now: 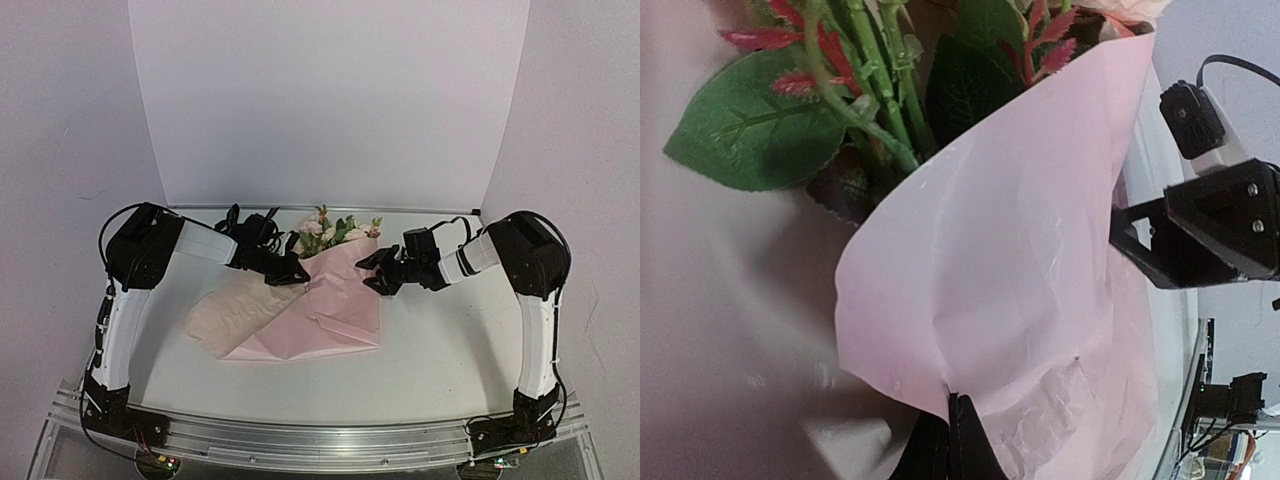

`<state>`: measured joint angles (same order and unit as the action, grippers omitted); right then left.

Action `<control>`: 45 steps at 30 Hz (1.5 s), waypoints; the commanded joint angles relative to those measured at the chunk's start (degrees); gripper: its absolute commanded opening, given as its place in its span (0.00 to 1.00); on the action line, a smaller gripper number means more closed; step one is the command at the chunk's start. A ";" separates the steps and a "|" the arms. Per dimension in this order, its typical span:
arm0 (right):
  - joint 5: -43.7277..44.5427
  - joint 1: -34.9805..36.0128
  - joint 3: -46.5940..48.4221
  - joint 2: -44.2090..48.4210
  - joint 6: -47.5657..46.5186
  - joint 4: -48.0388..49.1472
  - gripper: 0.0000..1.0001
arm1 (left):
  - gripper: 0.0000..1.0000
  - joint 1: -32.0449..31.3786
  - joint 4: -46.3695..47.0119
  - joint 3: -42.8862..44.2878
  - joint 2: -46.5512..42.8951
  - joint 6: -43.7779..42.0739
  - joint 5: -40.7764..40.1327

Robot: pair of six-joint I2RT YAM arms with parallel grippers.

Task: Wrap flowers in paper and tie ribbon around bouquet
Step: Press the fold line on the 2/3-folded wrapping paper.

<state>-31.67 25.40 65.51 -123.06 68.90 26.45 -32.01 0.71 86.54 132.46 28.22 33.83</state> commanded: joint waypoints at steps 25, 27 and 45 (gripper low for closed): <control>4.04 -5.09 15.33 -11.60 7.16 0.39 0.57 | 0.00 0.82 -4.17 0.99 1.70 -4.69 -0.58; 4.54 -5.11 13.28 -9.99 6.00 0.22 0.57 | 0.00 0.87 -4.47 1.12 1.63 -4.95 -0.56; 11.47 10.77 -17.48 20.37 -6.14 -1.06 0.71 | 0.00 2.26 -7.39 4.77 2.31 -9.78 2.30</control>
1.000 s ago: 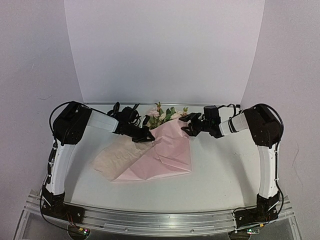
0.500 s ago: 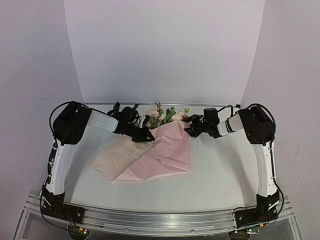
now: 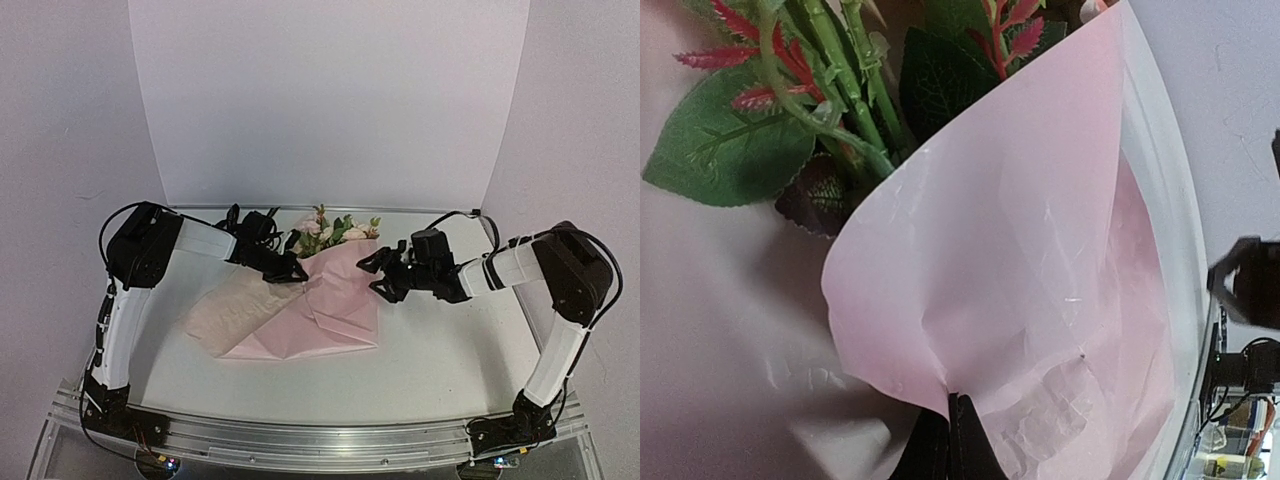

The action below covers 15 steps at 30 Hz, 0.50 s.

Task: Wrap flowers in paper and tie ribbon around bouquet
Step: Press the fold line on the 2/3-folded wrapping paper, then adjust the two-thirds folded wrapping paper at the center of the board.

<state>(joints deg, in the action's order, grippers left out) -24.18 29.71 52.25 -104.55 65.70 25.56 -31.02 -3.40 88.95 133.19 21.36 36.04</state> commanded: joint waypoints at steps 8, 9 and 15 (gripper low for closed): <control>11.07 15.36 -8.69 1.55 -3.71 -0.33 0.68 | 0.00 1.50 -5.36 5.17 2.46 -4.94 1.86; 11.58 16.64 -8.63 1.33 -3.33 -0.30 0.68 | 0.00 1.51 -5.35 5.39 2.57 -5.00 2.13; 13.07 24.42 -3.04 -2.73 -1.20 0.12 0.68 | 0.00 1.49 -5.26 6.44 3.08 -5.01 3.45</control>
<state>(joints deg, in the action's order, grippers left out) -13.40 49.72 44.02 -104.28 63.58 24.69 -29.93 -7.54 92.95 135.03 17.73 38.74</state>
